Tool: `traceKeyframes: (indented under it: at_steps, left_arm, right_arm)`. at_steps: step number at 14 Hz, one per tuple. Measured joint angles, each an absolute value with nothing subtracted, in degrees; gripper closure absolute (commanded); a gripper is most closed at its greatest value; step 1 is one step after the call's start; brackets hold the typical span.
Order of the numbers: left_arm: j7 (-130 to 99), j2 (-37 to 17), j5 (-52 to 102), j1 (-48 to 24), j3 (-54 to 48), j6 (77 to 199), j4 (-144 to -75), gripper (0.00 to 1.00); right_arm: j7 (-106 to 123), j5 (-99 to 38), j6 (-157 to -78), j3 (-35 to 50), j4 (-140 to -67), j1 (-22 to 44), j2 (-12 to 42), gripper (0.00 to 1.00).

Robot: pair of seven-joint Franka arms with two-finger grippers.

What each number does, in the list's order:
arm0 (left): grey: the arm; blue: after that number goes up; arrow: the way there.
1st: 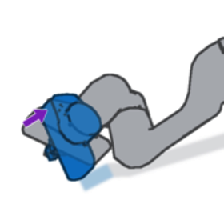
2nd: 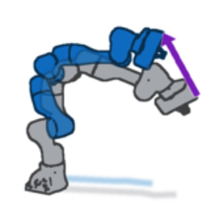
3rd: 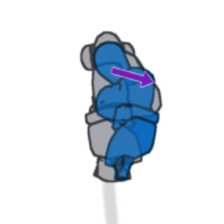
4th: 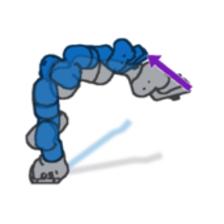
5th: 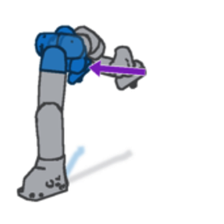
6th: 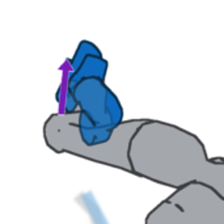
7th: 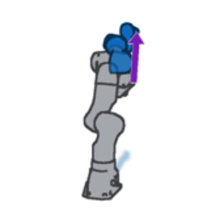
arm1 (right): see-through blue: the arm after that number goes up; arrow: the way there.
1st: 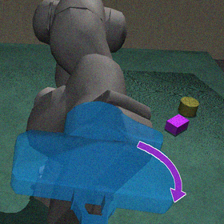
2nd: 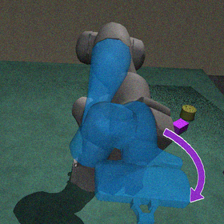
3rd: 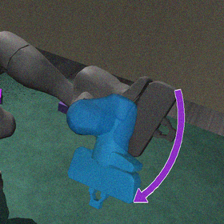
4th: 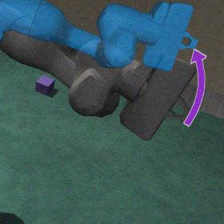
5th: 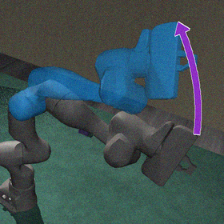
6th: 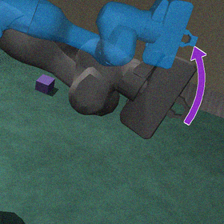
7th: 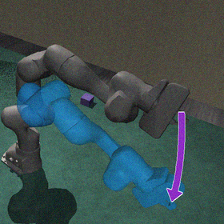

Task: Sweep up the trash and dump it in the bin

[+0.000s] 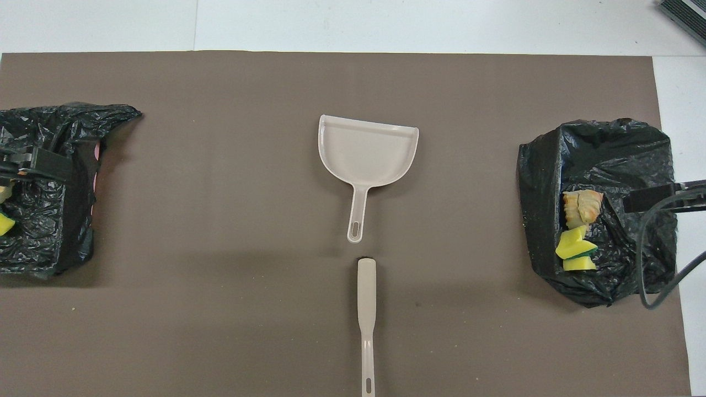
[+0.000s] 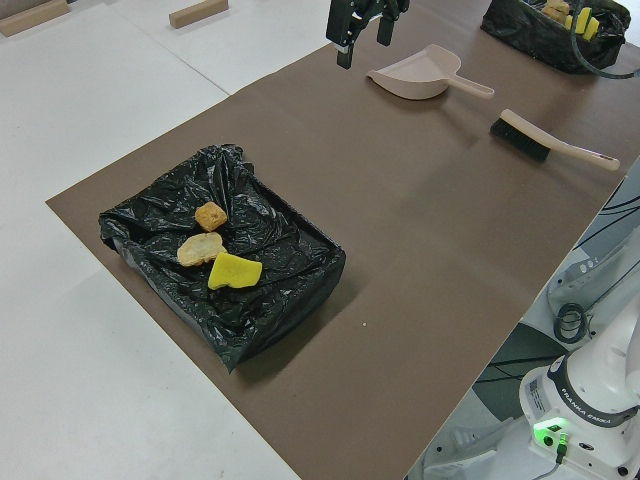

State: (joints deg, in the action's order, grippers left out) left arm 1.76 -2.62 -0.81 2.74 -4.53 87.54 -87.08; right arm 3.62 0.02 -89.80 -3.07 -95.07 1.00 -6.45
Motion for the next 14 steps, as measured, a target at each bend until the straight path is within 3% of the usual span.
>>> traceKeyframes:
  at_steps: [14]
  left_arm:
    - [3.2, -1.0, -0.8, 2.7, -4.6, 87.6, -88.3, 0.0]
  right_arm:
    - [3.6, 0.0, -89.8, -2.9, -95.1, 1.0, -6.4, 0.0]
